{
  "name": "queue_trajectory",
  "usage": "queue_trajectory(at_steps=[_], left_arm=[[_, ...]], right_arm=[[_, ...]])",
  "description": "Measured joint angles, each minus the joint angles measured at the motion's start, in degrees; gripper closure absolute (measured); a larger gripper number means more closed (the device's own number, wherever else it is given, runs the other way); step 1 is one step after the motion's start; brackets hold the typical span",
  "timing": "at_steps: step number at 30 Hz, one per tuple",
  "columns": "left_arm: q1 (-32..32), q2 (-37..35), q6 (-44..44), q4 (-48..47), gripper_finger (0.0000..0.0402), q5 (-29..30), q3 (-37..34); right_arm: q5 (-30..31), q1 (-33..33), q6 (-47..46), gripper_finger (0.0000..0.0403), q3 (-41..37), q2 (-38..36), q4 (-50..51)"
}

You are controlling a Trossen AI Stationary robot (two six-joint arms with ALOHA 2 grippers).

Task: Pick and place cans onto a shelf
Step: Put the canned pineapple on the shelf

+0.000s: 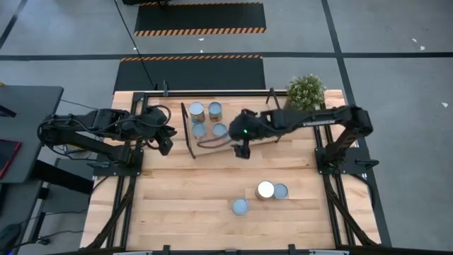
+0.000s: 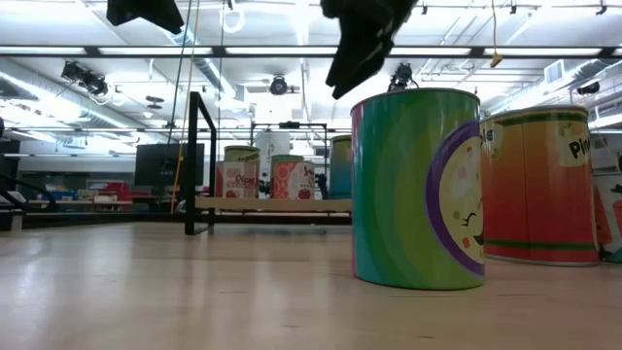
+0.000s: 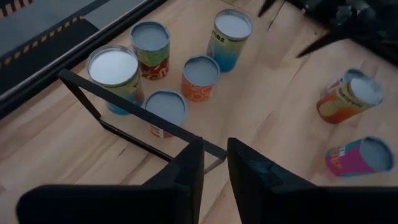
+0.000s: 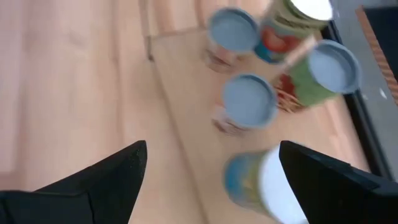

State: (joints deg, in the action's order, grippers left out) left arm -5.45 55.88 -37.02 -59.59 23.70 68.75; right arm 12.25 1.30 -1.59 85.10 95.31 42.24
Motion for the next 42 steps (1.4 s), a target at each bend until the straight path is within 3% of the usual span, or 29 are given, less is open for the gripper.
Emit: queue_trajectory(at_steps=[6,16,22,28,35,42], left_arm=[[0.0,0.0,5.0,0.2,0.0324,0.0,0.0],[0.0,0.0,4.8,1.8,0.0324,0.0,0.0],[0.0,0.0,4.7,3.1,0.0324,0.0,0.0],[0.0,0.0,4.8,3.7,0.0324,0.0,0.0],[0.0,0.0,4.7,4.3,0.0324,0.0,0.0],[0.0,0.0,4.7,5.8,0.0324,0.0,0.0]], right_arm=[[1.2,-2.8,-4.9,0.0030,-6.3,-3.0,-3.2],[2.6,-3.1,-9.1,0.0030,-6.9,-3.2,-5.3],[-4.4,-3.1,-9.2,0.0030,-8.1,-2.4,-8.6],[-6.4,-4.3,-9.2,0.0029,-10.3,-1.8,-10.4],[-14.8,-6.3,-8.8,0.0029,-10.6,-1.7,-6.5],[-18.6,-8.2,-9.1,0.0029,-10.6,-1.7,2.3]])
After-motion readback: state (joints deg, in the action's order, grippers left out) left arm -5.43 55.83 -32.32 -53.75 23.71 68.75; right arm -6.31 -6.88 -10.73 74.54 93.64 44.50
